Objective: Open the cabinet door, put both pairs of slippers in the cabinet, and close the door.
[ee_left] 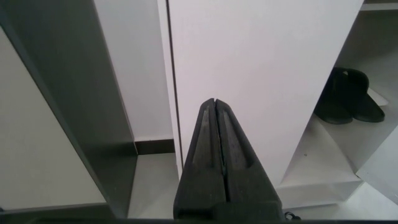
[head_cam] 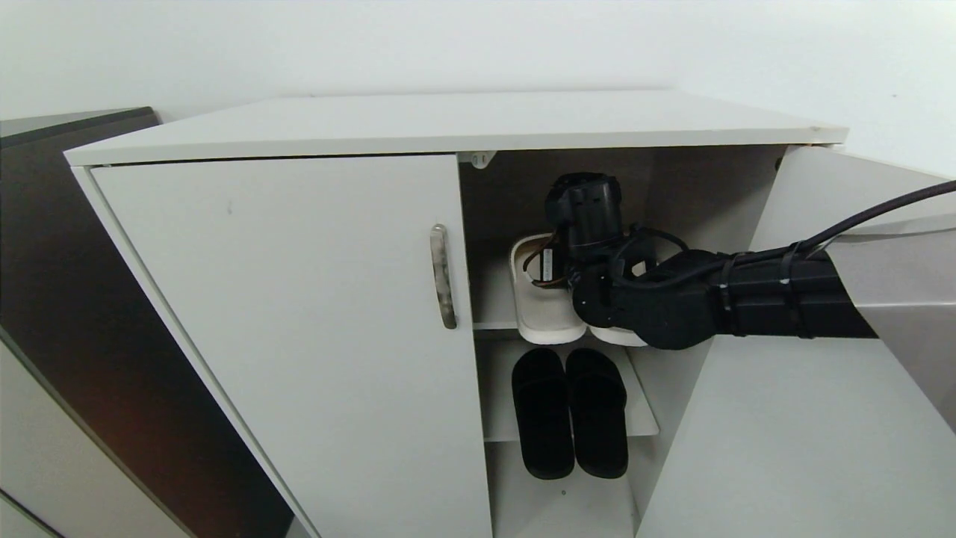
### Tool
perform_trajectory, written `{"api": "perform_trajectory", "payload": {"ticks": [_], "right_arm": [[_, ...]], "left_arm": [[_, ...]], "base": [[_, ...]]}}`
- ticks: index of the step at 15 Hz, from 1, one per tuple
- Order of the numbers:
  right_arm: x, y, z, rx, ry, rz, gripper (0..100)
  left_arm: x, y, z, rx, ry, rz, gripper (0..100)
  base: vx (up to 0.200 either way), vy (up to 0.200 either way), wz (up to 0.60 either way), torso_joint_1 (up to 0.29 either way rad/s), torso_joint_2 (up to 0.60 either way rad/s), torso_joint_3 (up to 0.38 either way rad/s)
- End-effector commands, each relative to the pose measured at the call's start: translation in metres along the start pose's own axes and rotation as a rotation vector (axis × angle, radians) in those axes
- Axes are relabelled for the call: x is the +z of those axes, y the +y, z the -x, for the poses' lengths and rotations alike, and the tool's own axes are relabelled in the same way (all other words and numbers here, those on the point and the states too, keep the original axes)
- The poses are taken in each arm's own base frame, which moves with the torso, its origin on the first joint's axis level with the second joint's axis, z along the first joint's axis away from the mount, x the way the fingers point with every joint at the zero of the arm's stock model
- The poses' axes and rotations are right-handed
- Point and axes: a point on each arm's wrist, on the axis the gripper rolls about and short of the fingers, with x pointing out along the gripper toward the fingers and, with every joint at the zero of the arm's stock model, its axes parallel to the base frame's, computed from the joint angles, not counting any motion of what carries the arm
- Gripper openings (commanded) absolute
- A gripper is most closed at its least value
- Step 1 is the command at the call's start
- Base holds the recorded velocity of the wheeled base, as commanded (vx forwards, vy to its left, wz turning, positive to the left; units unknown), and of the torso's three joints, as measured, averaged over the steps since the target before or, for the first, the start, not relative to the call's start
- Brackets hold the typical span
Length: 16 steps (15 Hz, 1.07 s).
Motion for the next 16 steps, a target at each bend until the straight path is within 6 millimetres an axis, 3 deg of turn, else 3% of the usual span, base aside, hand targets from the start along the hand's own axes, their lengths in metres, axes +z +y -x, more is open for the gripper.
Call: {"api": "perform_trajectory", "payload": {"ticks": [1, 9, 10, 13, 16], "right_arm": [[-0.001, 0.0, -0.002, -0.003, 0.003, 0.003, 0], [-0.007, 0.002, -0.004, -0.006, 0.021, 0.018, 0], [-0.008, 0.002, -0.004, -0.006, 0.024, 0.02, 100], [-0.01, 0.001, -0.001, -0.003, 0.033, 0.026, 100], [-0.006, -0.005, 0.027, 0.019, 0.041, 0.042, 100]], "left_arm": [[0.0, 0.0, 0.0, 0.0, 0.0, 0.0, 0], [0.0, 0.0, 0.0, 0.0, 0.0, 0.0, 0], [0.0, 0.0, 0.0, 0.0, 0.0, 0.0, 0], [0.0, 0.0, 0.0, 0.0, 0.0, 0.0, 0], [0.0, 0.0, 0.0, 0.0, 0.0, 0.0, 0]], "base": [[0.0, 0.0, 0.0, 0.0, 0.0, 0.0], [0.0, 0.0, 0.0, 0.0, 0.0, 0.0], [0.0, 0.0, 0.0, 0.0, 0.0, 0.0], [0.0, 0.0, 0.0, 0.0, 0.0, 0.0], [0.0, 0.0, 0.0, 0.0, 0.0, 0.0]]}}
